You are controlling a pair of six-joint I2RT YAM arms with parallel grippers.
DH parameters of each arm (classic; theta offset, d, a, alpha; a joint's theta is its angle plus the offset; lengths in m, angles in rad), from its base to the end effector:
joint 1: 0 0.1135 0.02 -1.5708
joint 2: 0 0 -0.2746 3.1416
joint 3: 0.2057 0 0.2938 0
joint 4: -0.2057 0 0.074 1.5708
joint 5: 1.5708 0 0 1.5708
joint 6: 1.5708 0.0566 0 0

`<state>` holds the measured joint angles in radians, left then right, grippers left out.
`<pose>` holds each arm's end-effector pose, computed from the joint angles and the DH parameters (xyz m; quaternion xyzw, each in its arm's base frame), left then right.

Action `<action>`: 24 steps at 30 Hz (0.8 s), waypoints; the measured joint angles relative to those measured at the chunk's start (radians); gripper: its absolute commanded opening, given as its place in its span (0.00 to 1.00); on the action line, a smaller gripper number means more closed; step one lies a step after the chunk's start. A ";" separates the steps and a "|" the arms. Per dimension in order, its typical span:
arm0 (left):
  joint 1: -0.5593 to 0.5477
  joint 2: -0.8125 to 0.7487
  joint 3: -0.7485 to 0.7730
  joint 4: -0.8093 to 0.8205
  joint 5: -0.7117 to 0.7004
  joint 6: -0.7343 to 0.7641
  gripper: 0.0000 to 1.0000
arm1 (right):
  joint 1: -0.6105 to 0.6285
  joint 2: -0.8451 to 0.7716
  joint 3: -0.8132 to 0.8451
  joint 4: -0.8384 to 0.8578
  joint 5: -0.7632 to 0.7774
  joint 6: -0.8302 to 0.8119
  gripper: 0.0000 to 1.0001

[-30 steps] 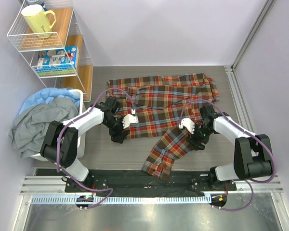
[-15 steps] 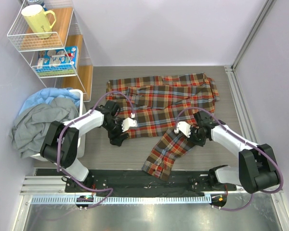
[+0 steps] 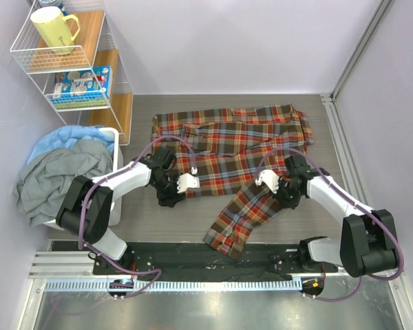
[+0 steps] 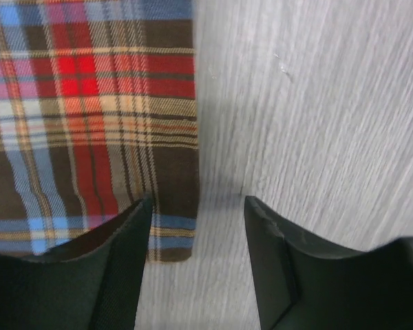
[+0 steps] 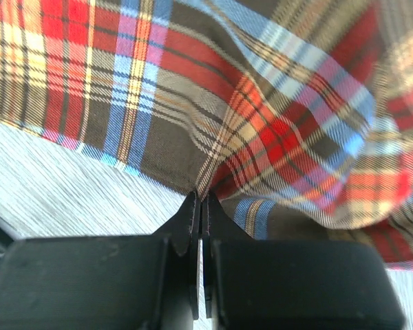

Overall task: Fold and stack the long sleeve shirts
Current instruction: Fold the shirt

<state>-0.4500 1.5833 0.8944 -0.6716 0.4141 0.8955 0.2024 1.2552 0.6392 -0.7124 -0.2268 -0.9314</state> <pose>0.2691 -0.1553 0.1285 0.6233 0.7477 -0.1767 0.1453 0.2278 0.0597 0.1320 -0.5412 0.8247 0.0621 0.1523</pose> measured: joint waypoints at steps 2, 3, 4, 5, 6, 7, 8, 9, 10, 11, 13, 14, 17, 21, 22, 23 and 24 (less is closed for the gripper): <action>-0.015 -0.014 -0.022 0.019 -0.018 0.028 0.39 | -0.030 0.000 0.033 -0.028 -0.016 0.000 0.01; -0.019 -0.021 -0.035 0.030 -0.027 0.042 0.35 | -0.044 0.000 0.051 -0.040 -0.025 -0.002 0.01; -0.022 -0.030 -0.044 0.041 -0.038 0.055 0.32 | -0.055 -0.001 0.068 -0.053 -0.034 -0.005 0.01; -0.023 -0.035 -0.053 0.051 -0.047 0.067 0.24 | -0.063 -0.003 0.082 -0.067 -0.042 -0.008 0.01; -0.023 -0.037 -0.056 0.056 -0.051 0.073 0.20 | -0.070 -0.009 0.089 -0.078 -0.049 -0.012 0.01; -0.024 -0.039 -0.058 0.061 -0.057 0.082 0.17 | -0.075 -0.019 0.092 -0.091 -0.055 -0.017 0.01; -0.024 -0.039 -0.059 0.065 -0.061 0.088 0.10 | -0.076 -0.032 0.092 -0.103 -0.059 -0.021 0.01; -0.024 -0.040 -0.059 0.066 -0.064 0.094 0.07 | -0.076 -0.048 0.092 -0.125 -0.063 -0.027 0.01; -0.024 -0.041 -0.060 0.065 -0.066 0.100 0.04 | -0.077 -0.068 0.092 -0.147 -0.069 -0.034 0.01; -0.024 -0.042 -0.060 0.064 -0.068 0.106 0.00 | -0.077 -0.090 0.092 -0.169 -0.076 -0.038 0.01; -0.019 -0.050 -0.062 0.047 -0.070 0.115 0.00 | -0.077 -0.132 0.092 -0.213 -0.094 -0.042 0.01; -0.013 -0.058 -0.066 0.023 -0.069 0.129 0.00 | -0.077 -0.148 0.093 -0.231 -0.102 -0.042 0.01; 0.021 -0.092 -0.071 -0.077 -0.055 0.169 0.00 | -0.077 -0.209 0.099 -0.308 -0.133 -0.042 0.01; 0.076 -0.137 -0.037 -0.212 -0.024 0.220 0.00 | -0.076 -0.247 0.132 -0.363 -0.151 -0.038 0.01; 0.086 -0.141 -0.011 -0.247 -0.013 0.230 0.00 | -0.077 -0.241 0.145 -0.368 -0.152 -0.035 0.01; 0.092 -0.141 0.016 -0.271 -0.002 0.233 0.00 | -0.079 -0.229 0.160 -0.367 -0.153 -0.033 0.01; 0.096 -0.141 0.039 -0.284 0.005 0.234 0.00 | -0.081 -0.207 0.180 -0.364 -0.154 -0.030 0.01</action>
<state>-0.3538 1.4422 0.9329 -0.9558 0.4187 1.1294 0.1211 1.0485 0.8196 -1.0767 -0.3805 -0.9611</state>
